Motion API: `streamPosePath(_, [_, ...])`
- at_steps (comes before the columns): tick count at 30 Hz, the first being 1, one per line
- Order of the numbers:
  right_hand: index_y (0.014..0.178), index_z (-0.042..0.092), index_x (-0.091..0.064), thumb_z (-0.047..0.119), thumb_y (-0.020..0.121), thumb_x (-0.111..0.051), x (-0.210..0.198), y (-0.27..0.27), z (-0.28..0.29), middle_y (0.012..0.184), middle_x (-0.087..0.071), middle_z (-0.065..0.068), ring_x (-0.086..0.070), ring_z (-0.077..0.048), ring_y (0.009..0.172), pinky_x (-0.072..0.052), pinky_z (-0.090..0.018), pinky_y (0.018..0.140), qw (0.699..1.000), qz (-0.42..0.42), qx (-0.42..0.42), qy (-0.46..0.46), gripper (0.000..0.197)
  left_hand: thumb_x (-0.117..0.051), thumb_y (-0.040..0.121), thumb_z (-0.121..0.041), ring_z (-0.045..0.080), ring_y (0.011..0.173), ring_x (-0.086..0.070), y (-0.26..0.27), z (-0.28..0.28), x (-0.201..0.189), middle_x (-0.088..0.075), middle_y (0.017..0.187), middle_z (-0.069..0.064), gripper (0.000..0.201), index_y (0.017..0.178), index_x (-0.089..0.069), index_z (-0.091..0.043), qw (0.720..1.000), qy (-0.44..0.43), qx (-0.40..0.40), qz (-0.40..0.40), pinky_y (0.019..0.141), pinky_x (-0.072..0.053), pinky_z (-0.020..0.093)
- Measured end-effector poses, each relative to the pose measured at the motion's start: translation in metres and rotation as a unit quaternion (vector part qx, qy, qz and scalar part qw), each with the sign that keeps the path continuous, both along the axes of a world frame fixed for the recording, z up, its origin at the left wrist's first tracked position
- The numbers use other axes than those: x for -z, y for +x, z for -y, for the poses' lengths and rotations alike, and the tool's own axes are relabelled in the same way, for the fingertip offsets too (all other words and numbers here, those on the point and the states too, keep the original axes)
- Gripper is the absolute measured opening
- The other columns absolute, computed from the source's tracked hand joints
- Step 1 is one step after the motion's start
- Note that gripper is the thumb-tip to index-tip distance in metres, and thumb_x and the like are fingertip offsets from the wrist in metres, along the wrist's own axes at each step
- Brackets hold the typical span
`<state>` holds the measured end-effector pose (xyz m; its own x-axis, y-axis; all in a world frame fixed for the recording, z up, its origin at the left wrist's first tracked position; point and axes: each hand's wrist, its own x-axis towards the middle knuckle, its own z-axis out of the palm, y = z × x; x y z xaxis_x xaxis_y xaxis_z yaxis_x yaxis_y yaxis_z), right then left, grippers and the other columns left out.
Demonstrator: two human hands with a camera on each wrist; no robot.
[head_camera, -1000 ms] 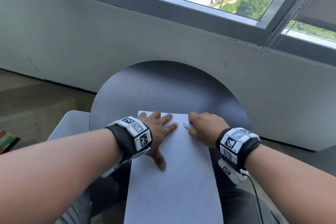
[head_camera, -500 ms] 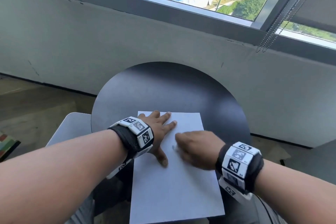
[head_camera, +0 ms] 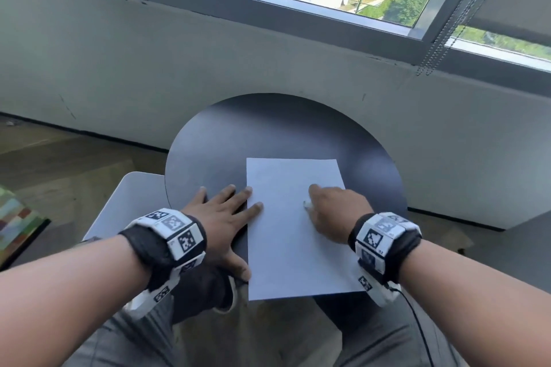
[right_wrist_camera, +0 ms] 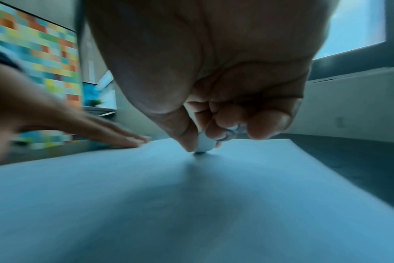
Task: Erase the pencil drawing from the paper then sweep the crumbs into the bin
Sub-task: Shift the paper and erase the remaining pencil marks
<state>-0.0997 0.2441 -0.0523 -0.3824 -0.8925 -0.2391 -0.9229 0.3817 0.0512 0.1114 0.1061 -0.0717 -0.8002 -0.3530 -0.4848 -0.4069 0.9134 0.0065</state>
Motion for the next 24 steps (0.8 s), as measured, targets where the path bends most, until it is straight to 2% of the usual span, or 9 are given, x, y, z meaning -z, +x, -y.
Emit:
streamPosePath(5, [0.098, 0.021, -0.041, 0.04, 0.097, -0.03, -0.007, 0.066, -0.026, 0.094, -0.056, -0.003, -0.056, -0.031, 0.087, -0.046, -0.041, 0.067, 0.961, 0.093, -0.259, 0.026, 0.023, -0.047, 0.049, -0.1, 0.026, 0.152, 0.013, -0.008, -0.006, 0.0, 0.022, 0.164, -0.004, 0.136, 0.154, 0.012, -0.035, 1.0, 0.015, -0.016, -0.003, 0.116, -0.008, 0.065])
streamPosePath(7, [0.095, 0.022, -0.04, 0.049, 0.094, -0.023, -0.007, 0.055, -0.02, 0.096, -0.058, -0.003, -0.057, -0.03, 0.088, -0.045, -0.038, 0.068, 0.97, 0.084, -0.226, 0.04, 0.031, -0.05, 0.047, -0.1, 0.027, 0.151, 0.014, -0.008, -0.006, 0.001, 0.023, 0.163, -0.005, 0.138, 0.153, 0.012, -0.036, 1.0, 0.018, -0.018, -0.001, 0.114, -0.012, 0.068])
streamPosePath(10, [0.092, 0.02, -0.038, 0.046, 0.099, -0.034, -0.003, 0.019, 0.001, 0.102, -0.064, -0.009, -0.058, -0.034, 0.087, -0.042, -0.036, 0.069, 0.999, 0.033, -0.033, 0.013, 0.027, -0.053, 0.046, -0.099, 0.028, 0.151, 0.013, -0.009, -0.007, 0.001, 0.024, 0.162, -0.006, 0.139, 0.153, 0.011, -0.036, 1.0, 0.021, -0.022, -0.001, 0.111, -0.019, 0.07])
streamPosePath(11, [0.092, 0.019, -0.037, 0.043, 0.1, -0.036, -0.002, 0.016, 0.004, 0.102, -0.064, -0.01, -0.057, -0.034, 0.086, -0.041, -0.036, 0.068, 1.0, 0.029, -0.013, 0.0, 0.026, -0.054, 0.046, -0.099, 0.028, 0.151, 0.013, -0.009, -0.007, 0.001, 0.024, 0.162, -0.008, 0.14, 0.153, 0.011, -0.036, 1.0, 0.021, -0.022, -0.002, 0.111, -0.02, 0.07])
streamPosePath(13, [0.09, 0.022, -0.032, 0.039, 0.1, -0.036, -0.003, 0.035, 0.001, 0.102, -0.062, -0.008, -0.057, -0.033, 0.089, -0.037, -0.035, 0.067, 0.996, 0.054, -0.064, -0.009, 0.02, -0.055, 0.048, -0.097, 0.029, 0.151, 0.012, -0.009, -0.007, 0.001, 0.024, 0.162, -0.009, 0.141, 0.154, 0.012, -0.033, 1.0, 0.023, -0.02, 0.0, 0.111, -0.021, 0.07])
streamPosePath(15, [0.093, 0.025, -0.033, 0.033, 0.099, -0.038, -0.005, 0.069, -0.012, 0.1, -0.059, -0.005, -0.056, -0.031, 0.092, -0.035, -0.035, 0.066, 0.979, 0.096, -0.182, 0.017, 0.011, -0.055, 0.049, -0.097, 0.029, 0.151, 0.013, -0.009, -0.007, 0.001, 0.024, 0.162, -0.009, 0.141, 0.154, 0.012, -0.032, 1.0, 0.023, -0.018, 0.005, 0.111, -0.02, 0.071])
streamPosePath(17, [0.098, 0.023, -0.041, 0.041, 0.096, -0.034, -0.005, 0.077, -0.016, 0.1, -0.057, -0.003, -0.056, -0.029, 0.092, -0.037, -0.035, 0.066, 0.968, 0.103, -0.224, 0.041, 0.019, -0.055, 0.049, -0.097, 0.03, 0.151, 0.013, -0.009, -0.008, 0.0, 0.024, 0.162, -0.009, 0.141, 0.155, 0.012, -0.031, 1.0, 0.019, -0.017, 0.009, 0.11, -0.021, 0.071])
streamPosePath(21, [0.094, 0.02, -0.039, 0.046, 0.1, -0.035, -0.002, 0.026, 0.006, 0.105, -0.063, -0.009, -0.054, -0.034, 0.084, -0.044, -0.037, 0.07, 0.999, 0.03, -0.038, 0.008, 0.027, -0.057, 0.049, -0.096, 0.031, 0.151, 0.012, -0.012, -0.009, -0.002, 0.023, 0.163, -0.008, 0.14, 0.154, 0.011, -0.033, 1.0, 0.019, -0.02, 0.015, 0.11, -0.021, 0.073])
streamPosePath(24, [0.096, 0.023, -0.039, 0.041, 0.101, -0.036, 0.002, 0.037, -0.006, 0.101, -0.06, -0.005, -0.055, -0.034, 0.088, -0.042, -0.037, 0.071, 0.994, 0.058, -0.096, -0.017, 0.018, -0.057, 0.048, -0.097, 0.033, 0.151, 0.011, -0.014, -0.01, -0.003, 0.024, 0.163, -0.007, 0.138, 0.151, 0.016, -0.042, 0.999, 0.009, -0.019, 0.026, 0.108, -0.025, 0.073])
